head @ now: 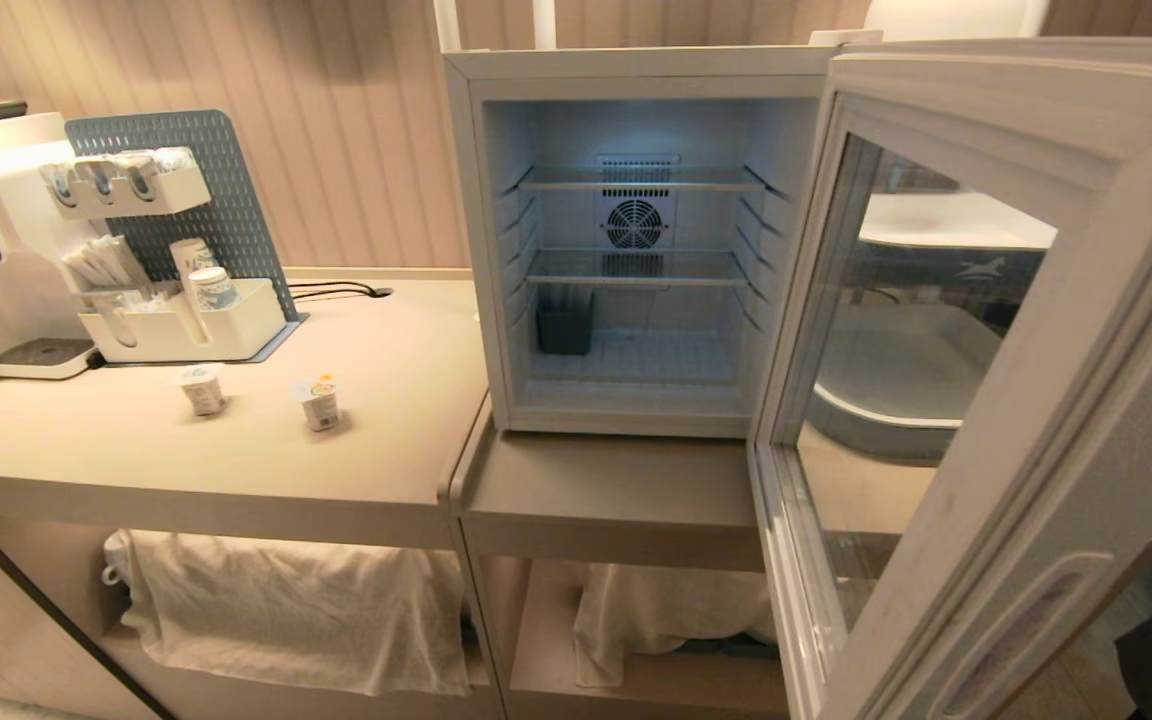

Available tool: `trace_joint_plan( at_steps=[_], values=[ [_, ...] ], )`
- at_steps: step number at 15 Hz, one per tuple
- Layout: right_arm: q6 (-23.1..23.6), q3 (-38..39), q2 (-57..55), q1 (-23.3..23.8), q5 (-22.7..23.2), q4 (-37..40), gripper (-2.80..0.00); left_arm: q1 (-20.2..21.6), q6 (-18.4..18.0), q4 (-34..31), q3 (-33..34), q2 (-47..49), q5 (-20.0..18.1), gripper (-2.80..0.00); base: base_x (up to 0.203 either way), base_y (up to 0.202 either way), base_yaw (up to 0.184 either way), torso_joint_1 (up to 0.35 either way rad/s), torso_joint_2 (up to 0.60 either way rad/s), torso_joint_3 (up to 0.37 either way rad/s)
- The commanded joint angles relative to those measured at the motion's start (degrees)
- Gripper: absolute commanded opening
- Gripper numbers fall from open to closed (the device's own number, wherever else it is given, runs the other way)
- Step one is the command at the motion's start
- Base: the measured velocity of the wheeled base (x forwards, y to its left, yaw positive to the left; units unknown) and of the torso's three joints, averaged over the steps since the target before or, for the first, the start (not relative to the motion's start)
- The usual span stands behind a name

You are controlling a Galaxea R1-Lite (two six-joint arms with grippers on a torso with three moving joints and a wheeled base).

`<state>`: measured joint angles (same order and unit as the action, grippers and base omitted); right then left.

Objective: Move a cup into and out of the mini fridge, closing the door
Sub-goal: Close the freezer door

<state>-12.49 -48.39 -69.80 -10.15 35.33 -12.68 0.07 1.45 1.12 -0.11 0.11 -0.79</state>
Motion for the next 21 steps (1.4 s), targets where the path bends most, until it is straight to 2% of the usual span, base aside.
trace_joint_plan(
  at_steps=[1,6,9,12,14,17,21],
  values=[
    [0.7,-5.5,-10.5,-4.4,-4.0,-0.1,-2.80,0.0,0.0,0.0,0.0,0.0,0.0,-2.80,0.000,0.000,0.000,0.000,0.00,0.000],
    [2.8,-15.6,-24.2,-14.7,-17.4,-0.1,-2.80,0.0,0.0,0.0,0.0,0.0,0.0,-2.80,0.000,0.000,0.000,0.000,0.00,0.000],
    [3.1,-26.7,-32.4,-17.0,-25.3,0.8,-2.80,0.0,0.0,0.0,0.0,0.0,0.0,-2.80,0.000,0.000,0.000,0.000,0.00,0.000],
    [3.0,-41.4,-40.6,-17.7,-32.6,5.9,-2.80,0.0,0.0,0.0,0.0,0.0,0.0,-2.80,0.000,0.000,0.000,0.000,0.00,0.000],
    [2.5,-47.4,-45.5,-19.0,-37.6,9.3,-2.80,0.0,0.0,0.0,0.0,0.0,0.0,-2.80,0.000,0.000,0.000,0.000,0.00,0.000],
    [1.7,-49.3,-48.4,-20.7,-40.7,9.9,-2.80,0.0,0.0,0.0,0.0,0.0,0.0,-2.80,0.000,0.000,0.000,0.000,0.00,0.000],
    [0.9,-48.2,-47.9,-20.8,-41.0,9.9,-2.80,0.0,0.0,0.0,0.0,0.0,0.0,-2.80,0.000,0.000,0.000,0.000,0.00,0.000]
  ],
)
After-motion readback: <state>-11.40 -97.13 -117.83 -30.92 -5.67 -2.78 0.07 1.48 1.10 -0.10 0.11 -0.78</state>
